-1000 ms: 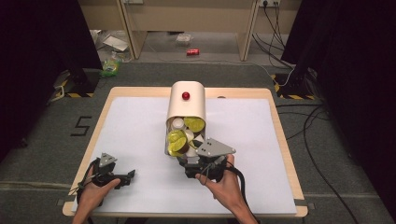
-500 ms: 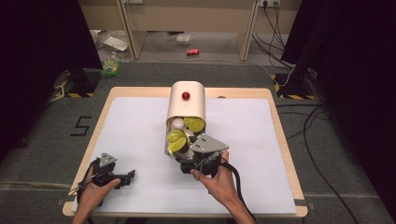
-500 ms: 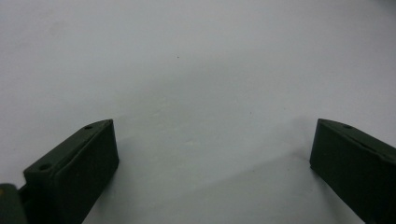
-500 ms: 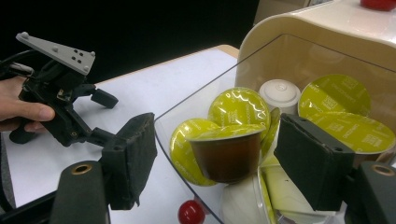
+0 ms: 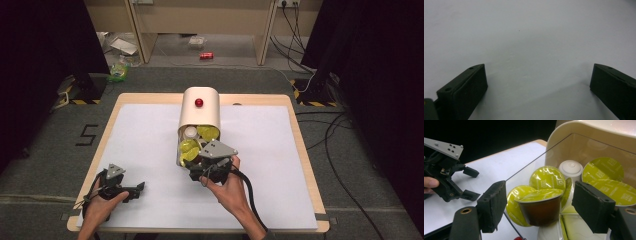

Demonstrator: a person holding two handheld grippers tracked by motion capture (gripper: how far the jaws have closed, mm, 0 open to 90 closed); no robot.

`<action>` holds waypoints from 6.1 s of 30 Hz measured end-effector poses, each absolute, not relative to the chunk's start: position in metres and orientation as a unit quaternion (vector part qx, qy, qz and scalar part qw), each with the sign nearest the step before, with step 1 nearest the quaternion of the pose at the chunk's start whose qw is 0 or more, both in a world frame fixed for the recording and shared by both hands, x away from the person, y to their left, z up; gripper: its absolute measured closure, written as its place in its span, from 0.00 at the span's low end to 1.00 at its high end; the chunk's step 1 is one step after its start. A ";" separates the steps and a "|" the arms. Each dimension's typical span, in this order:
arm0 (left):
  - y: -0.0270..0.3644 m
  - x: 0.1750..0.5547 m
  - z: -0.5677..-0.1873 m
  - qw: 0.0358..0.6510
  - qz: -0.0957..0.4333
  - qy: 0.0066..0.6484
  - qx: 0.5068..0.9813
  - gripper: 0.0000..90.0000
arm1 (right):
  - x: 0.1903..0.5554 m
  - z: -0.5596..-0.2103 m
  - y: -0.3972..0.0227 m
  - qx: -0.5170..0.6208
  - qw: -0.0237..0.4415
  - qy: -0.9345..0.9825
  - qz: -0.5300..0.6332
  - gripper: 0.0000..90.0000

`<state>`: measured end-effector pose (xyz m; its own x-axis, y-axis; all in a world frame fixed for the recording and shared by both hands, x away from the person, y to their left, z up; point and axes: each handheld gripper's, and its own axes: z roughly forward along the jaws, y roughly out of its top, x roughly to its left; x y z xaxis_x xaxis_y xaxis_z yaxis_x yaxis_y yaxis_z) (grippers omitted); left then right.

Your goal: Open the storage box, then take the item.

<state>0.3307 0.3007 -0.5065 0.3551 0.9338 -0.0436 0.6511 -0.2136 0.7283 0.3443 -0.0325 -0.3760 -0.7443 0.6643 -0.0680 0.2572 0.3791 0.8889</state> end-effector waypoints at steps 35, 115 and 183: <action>0.301 0.331 -0.506 0.339 0.209 0.528 0.750 0.01 | 0.358 -0.387 -0.022 0.289 0.241 0.823 0.426 0.38; 0.301 0.331 -0.506 0.340 0.208 0.528 0.750 0.01 | 0.358 -0.372 -0.026 0.304 0.157 0.830 0.440 0.46; 0.301 0.331 -0.507 0.341 0.207 0.529 0.749 0.01 | 0.340 -0.366 -0.172 0.392 0.276 0.751 0.455 0.46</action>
<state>0.3305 0.3012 -0.5065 0.3550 0.9335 -0.0497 0.6506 -0.2085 0.7302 0.3399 -0.1720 -0.3662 -0.5408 0.8392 -0.0576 0.3372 0.2791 0.8991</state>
